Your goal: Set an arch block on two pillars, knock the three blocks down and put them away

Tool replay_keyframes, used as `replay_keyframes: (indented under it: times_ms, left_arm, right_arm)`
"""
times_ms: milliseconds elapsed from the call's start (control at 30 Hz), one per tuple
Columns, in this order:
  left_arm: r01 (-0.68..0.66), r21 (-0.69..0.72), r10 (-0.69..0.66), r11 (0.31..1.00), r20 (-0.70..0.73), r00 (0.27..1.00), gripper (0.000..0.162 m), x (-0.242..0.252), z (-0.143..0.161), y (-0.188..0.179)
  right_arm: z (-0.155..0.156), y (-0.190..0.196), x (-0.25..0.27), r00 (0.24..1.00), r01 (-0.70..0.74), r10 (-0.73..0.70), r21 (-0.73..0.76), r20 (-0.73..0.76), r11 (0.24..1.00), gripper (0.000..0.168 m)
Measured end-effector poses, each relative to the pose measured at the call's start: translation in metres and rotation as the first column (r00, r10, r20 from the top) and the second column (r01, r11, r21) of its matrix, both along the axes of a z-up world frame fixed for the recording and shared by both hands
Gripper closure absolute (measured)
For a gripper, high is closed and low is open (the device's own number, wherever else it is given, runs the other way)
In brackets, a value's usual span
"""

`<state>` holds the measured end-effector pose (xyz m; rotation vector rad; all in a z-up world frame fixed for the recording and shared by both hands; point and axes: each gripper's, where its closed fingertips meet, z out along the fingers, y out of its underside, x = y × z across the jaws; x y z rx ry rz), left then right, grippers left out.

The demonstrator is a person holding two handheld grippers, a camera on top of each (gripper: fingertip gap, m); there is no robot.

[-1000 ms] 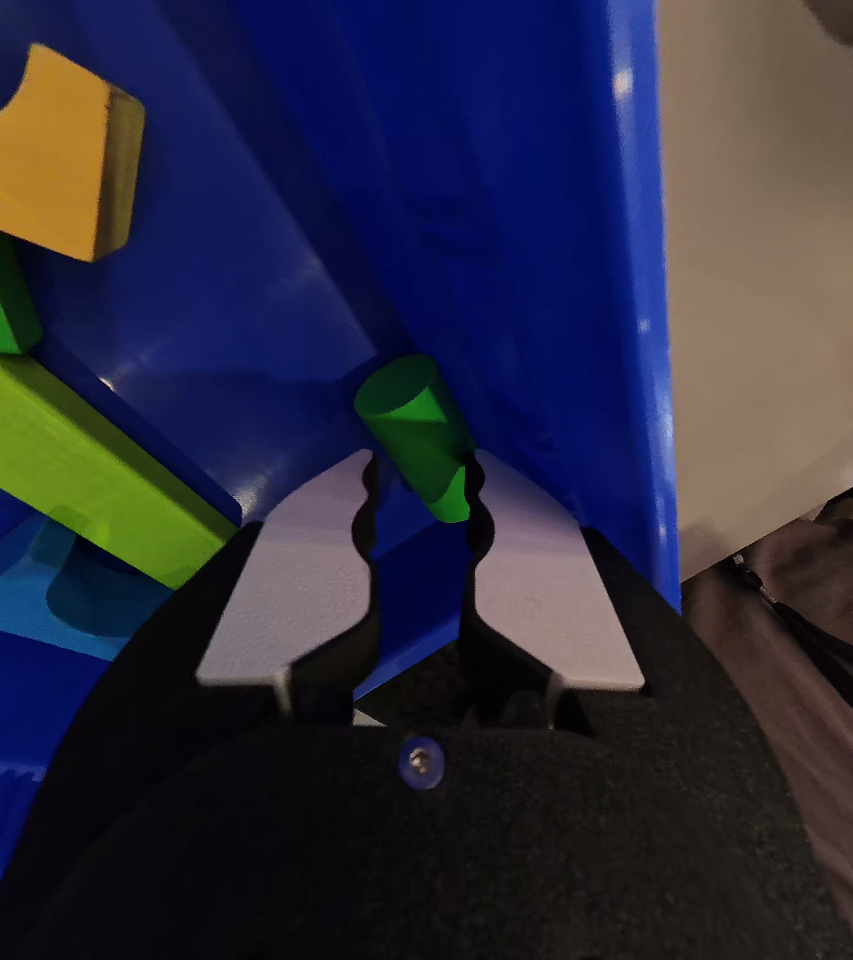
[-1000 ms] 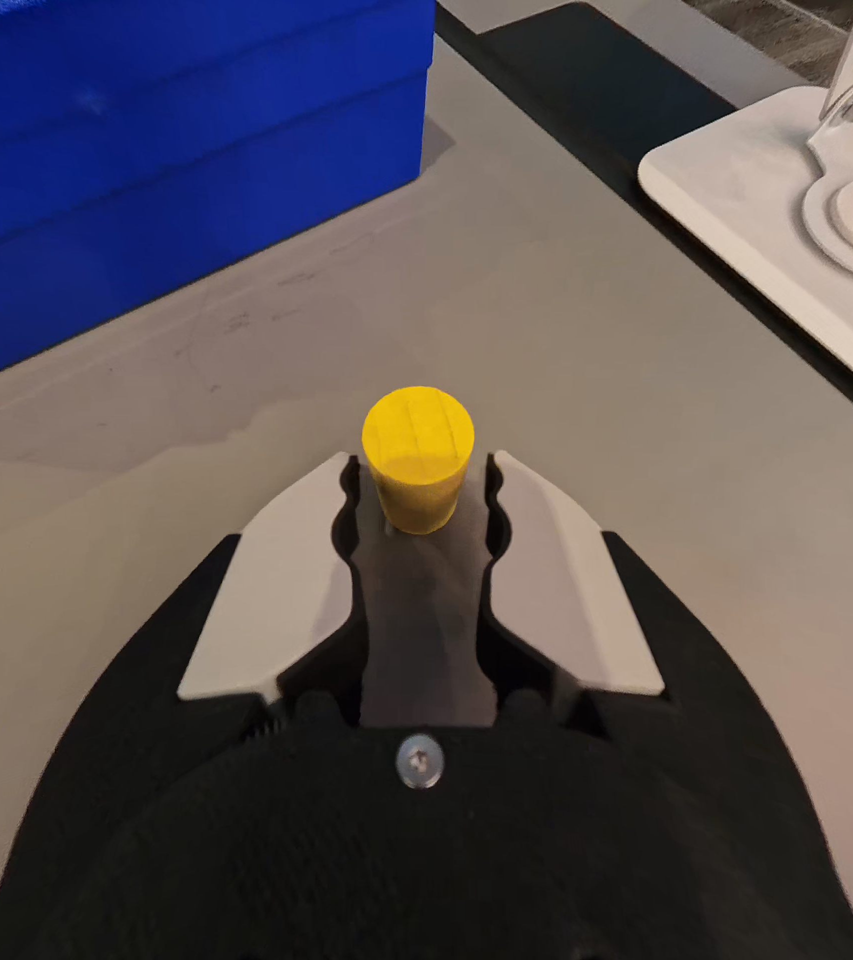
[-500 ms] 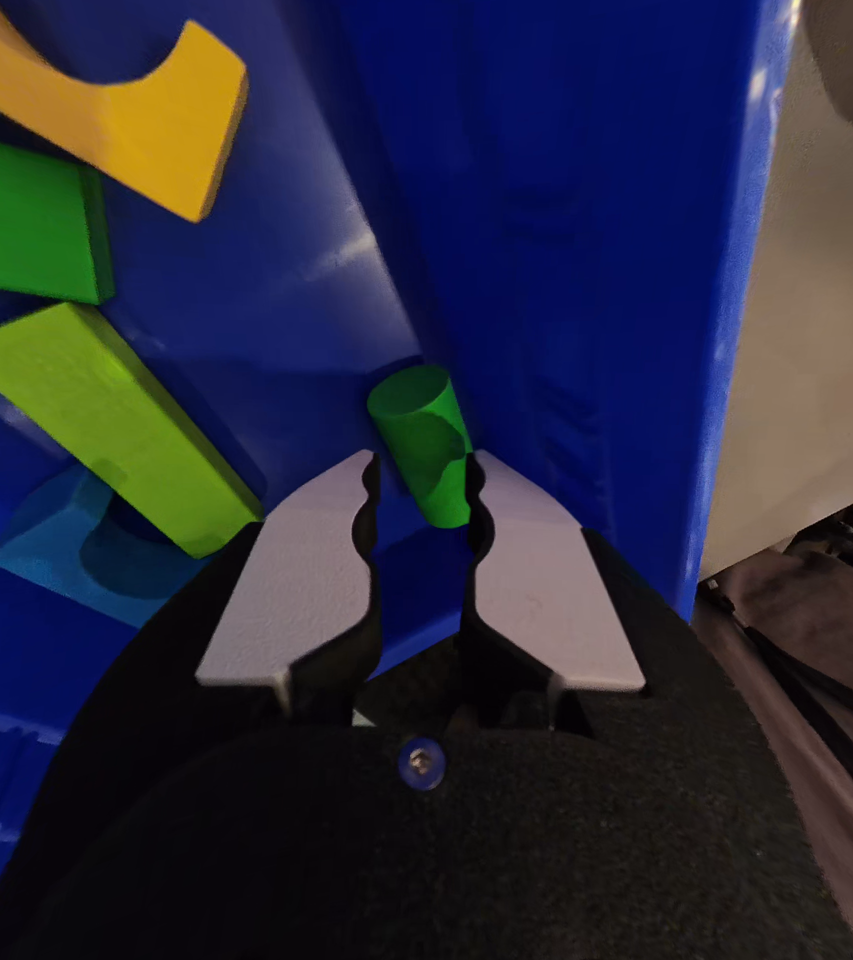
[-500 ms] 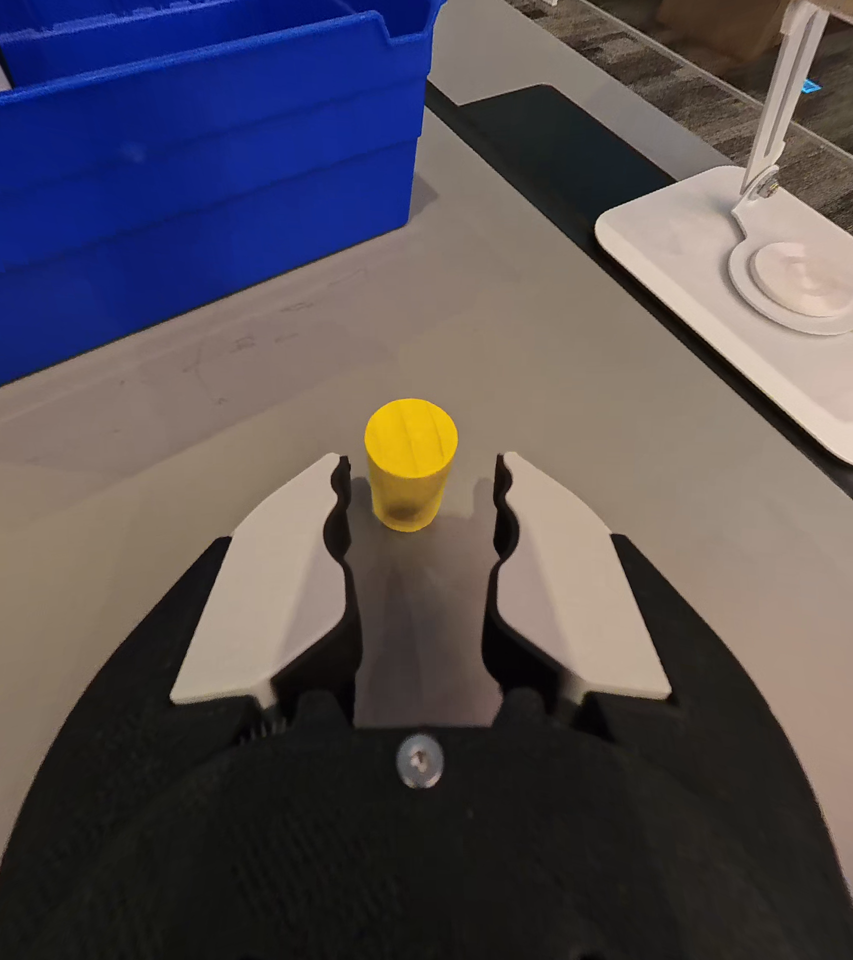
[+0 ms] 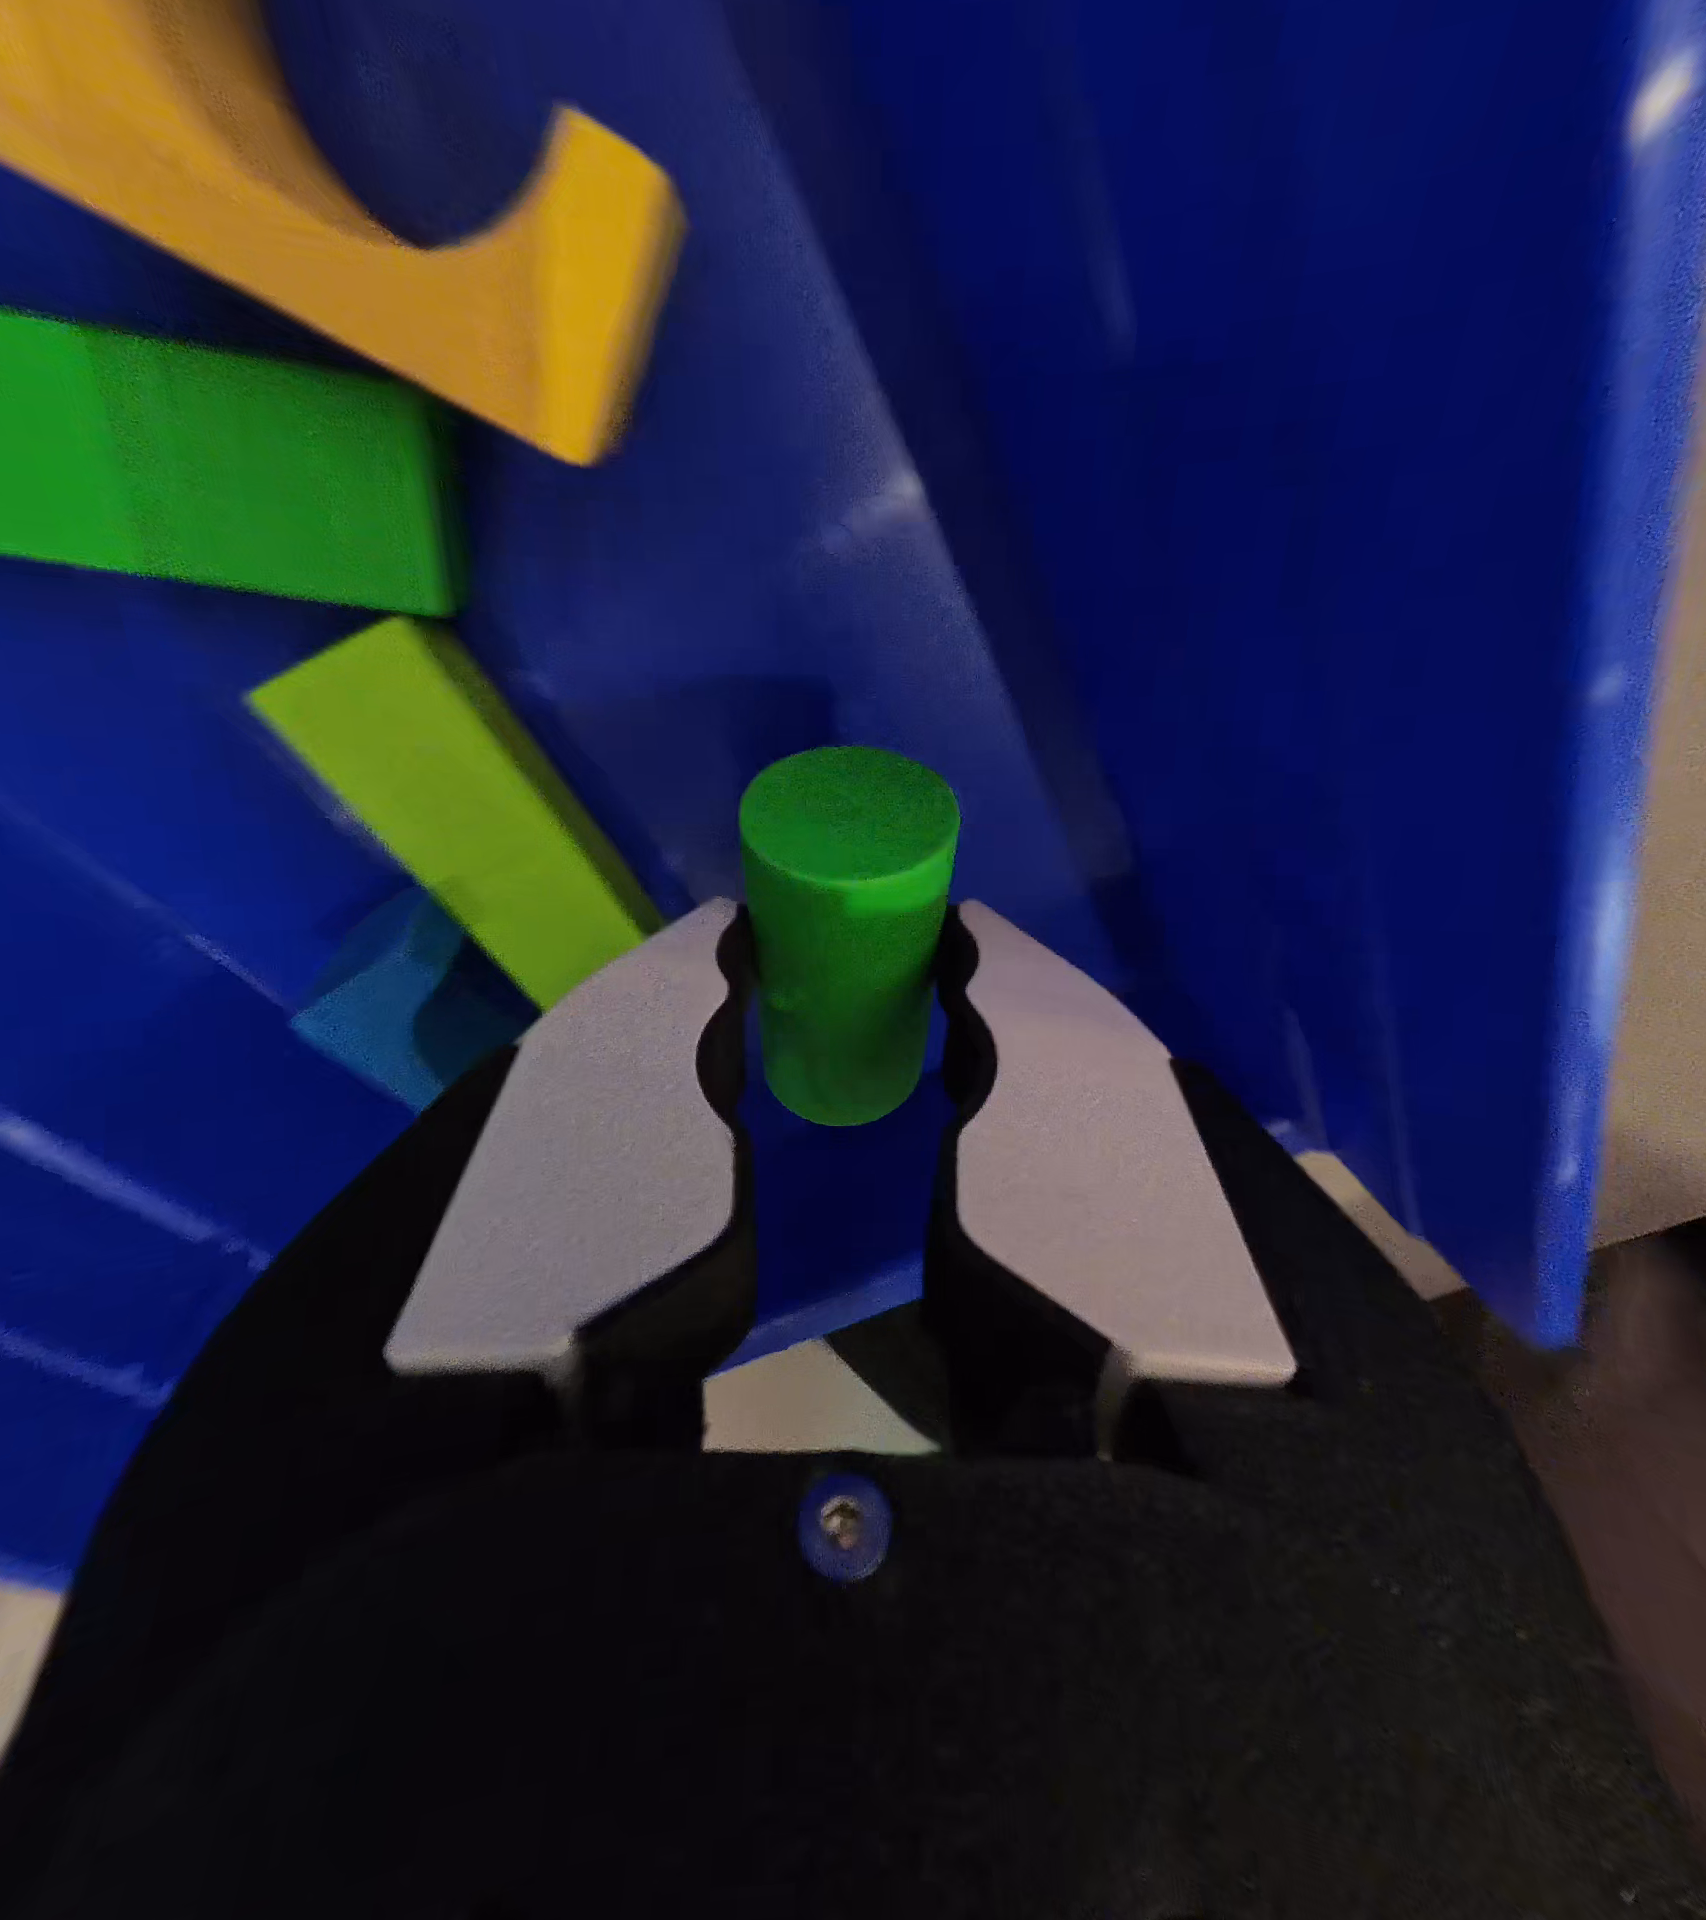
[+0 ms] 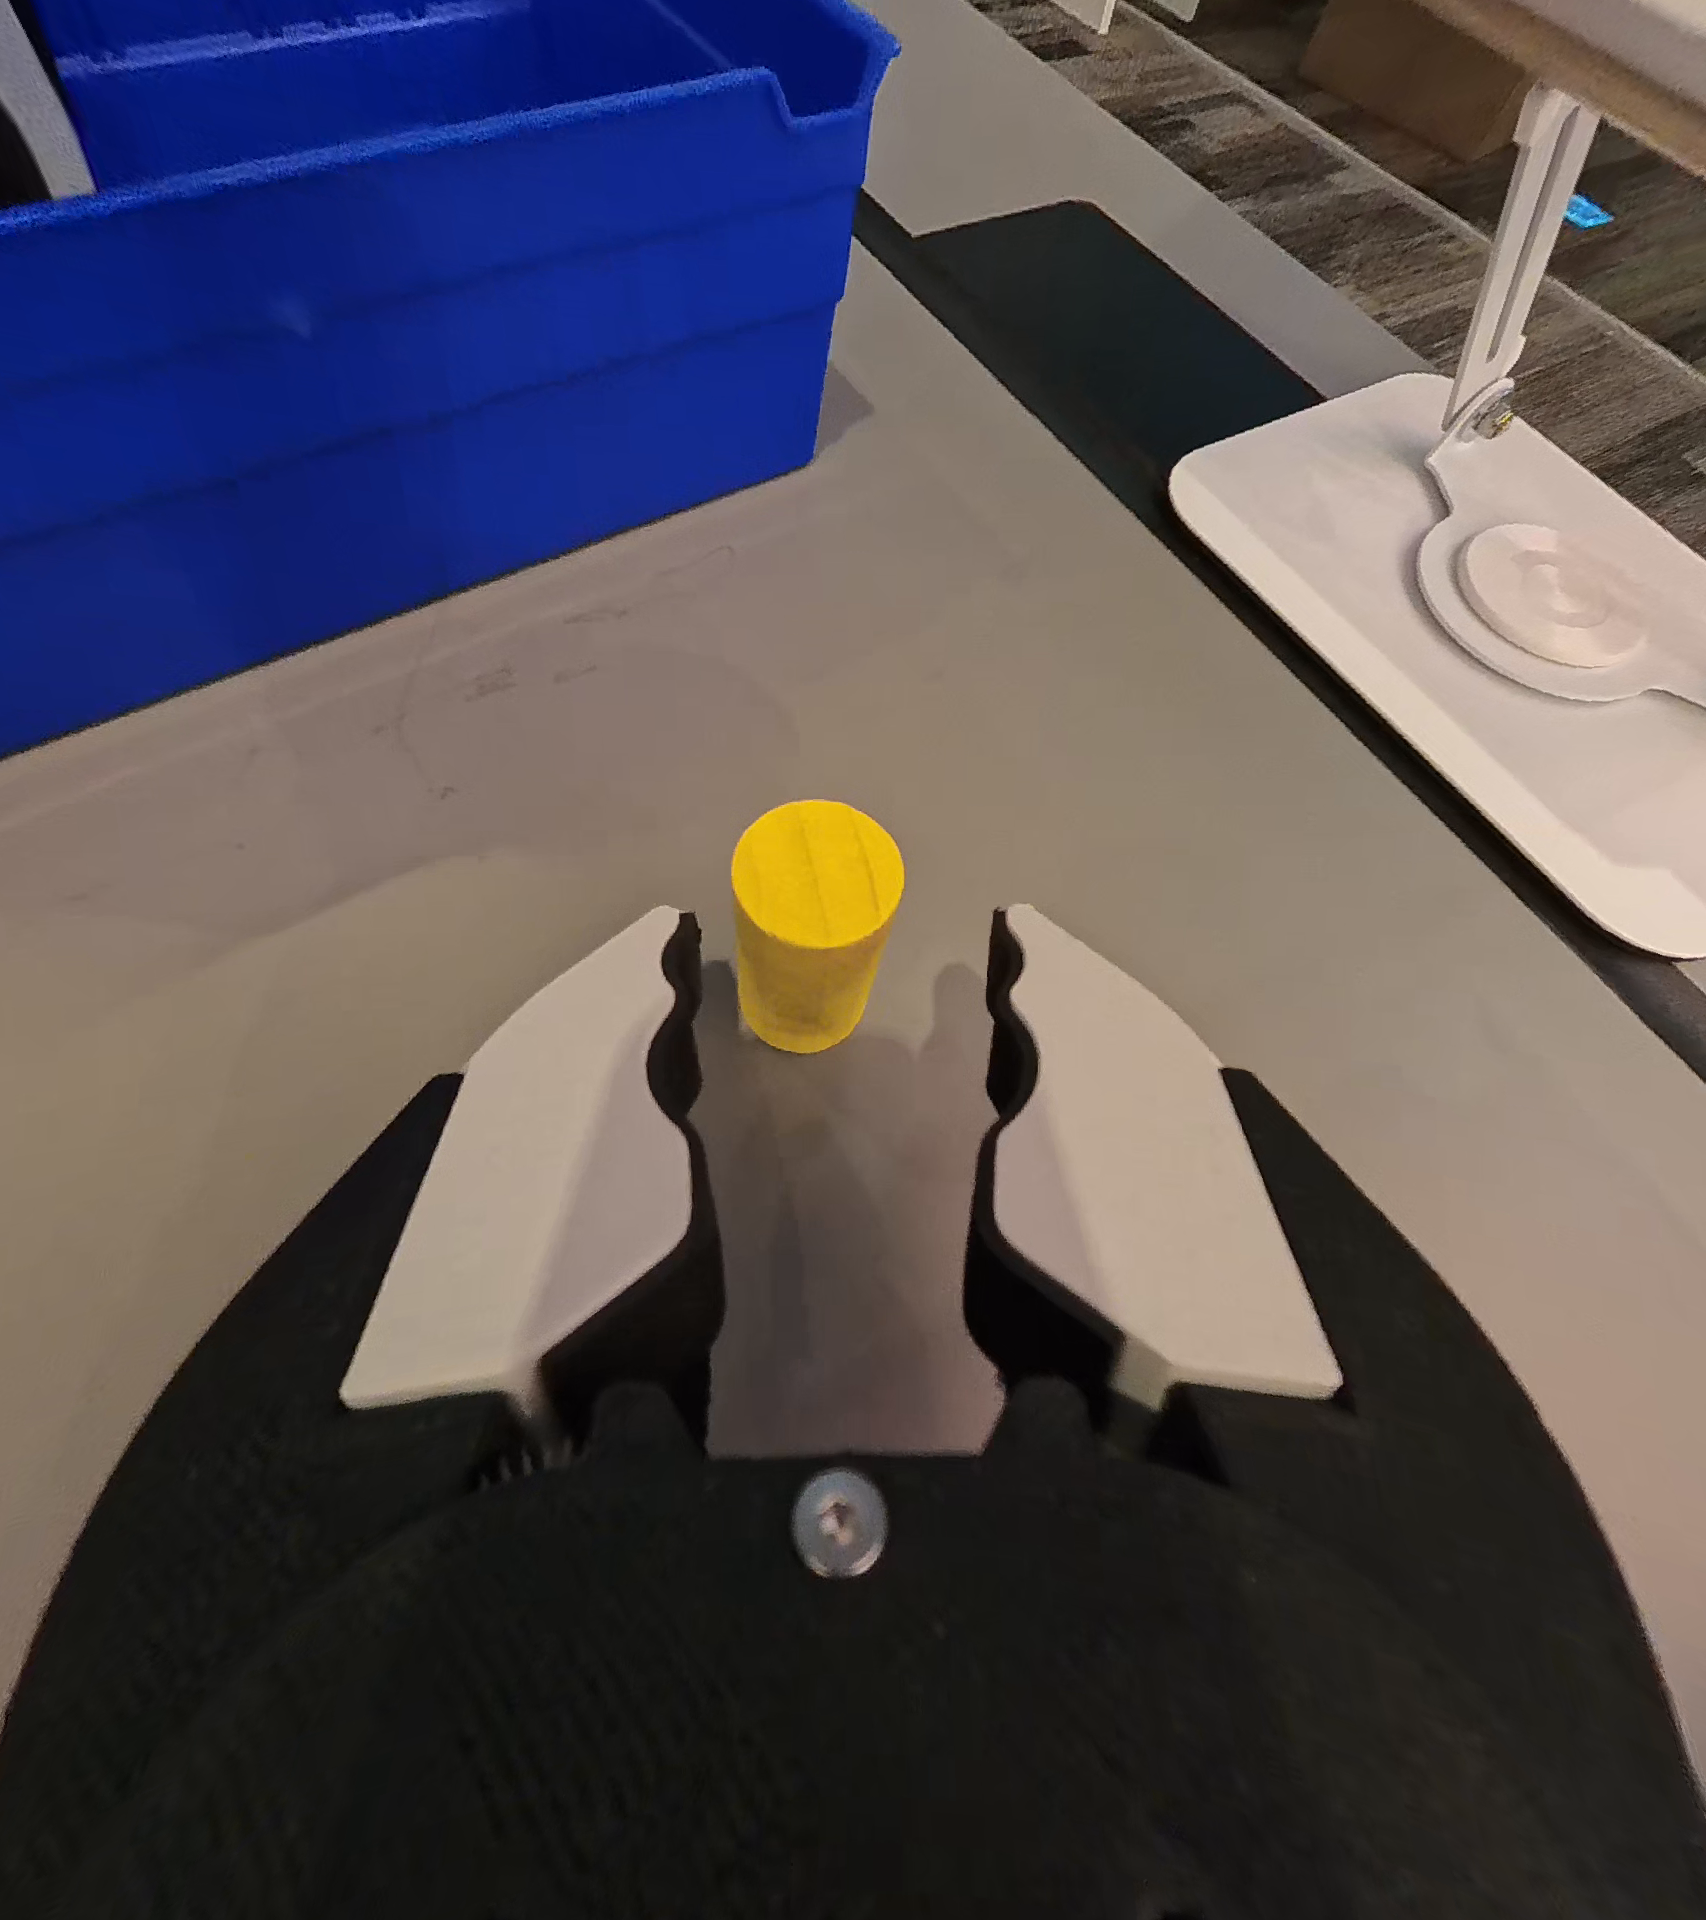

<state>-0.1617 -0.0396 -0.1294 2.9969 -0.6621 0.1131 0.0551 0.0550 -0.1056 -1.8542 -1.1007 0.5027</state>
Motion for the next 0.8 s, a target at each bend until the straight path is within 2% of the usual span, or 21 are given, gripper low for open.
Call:
replay_keyframes:
  times_ms: [100,167,200,267,367,400,433,567,800]
  left_arm:
    - [-0.057,0.185,0.026,0.981,0.167,0.986,0.127,-0.002,0.043,0.014]
    - [-0.069,0.345,-0.038,0.936,0.295,0.955,0.127,0.011,0.081,0.024]
    - [-0.054,0.431,-0.113,0.901,0.353,0.929,0.128,0.024,0.102,0.028]
    - [-0.005,0.594,-0.321,0.804,0.441,0.838,0.127,0.065,0.143,0.03]
    - [0.026,0.744,-0.607,0.667,0.523,0.598,0.128,0.139,0.192,0.014]
    - [0.07,0.758,-0.664,0.649,0.519,0.538,0.128,0.158,0.194,0.004]
    - [0.126,0.765,-0.7,0.631,0.493,0.516,0.128,0.171,0.191,-0.004]
    - [0.275,0.774,-0.734,0.571,0.33,0.594,0.128,0.191,0.163,-0.005]
    - [0.324,0.772,-0.781,0.547,0.331,0.529,0.128,0.215,0.16,-0.022]
  right_arm:
    - [0.014,0.004,0.004,1.0,0.026,-0.025,0.066,-0.017,0.997,0.114]
    - [0.04,0.002,0.005,0.997,0.04,-0.028,0.153,-0.077,0.987,0.114]
    - [0.057,-0.004,0.003,0.993,0.029,-0.006,0.196,-0.12,0.98,0.114]
    - [0.091,-0.025,-0.006,0.973,-0.027,0.085,0.257,-0.214,0.966,0.115]
    - [0.124,-0.075,-0.028,0.883,-0.244,0.308,0.214,-0.355,0.946,0.115]
    - [0.132,-0.088,-0.031,0.843,-0.305,0.354,0.182,-0.404,0.935,0.115]
    - [0.142,-0.096,-0.031,0.808,-0.333,0.371,0.165,-0.458,0.929,0.115]
    - [0.177,-0.107,-0.015,0.689,-0.336,0.36,0.163,-0.629,0.928,0.118]
    - [0.164,-0.111,-0.017,0.699,-0.397,0.386,0.122,-0.602,0.91,0.124]
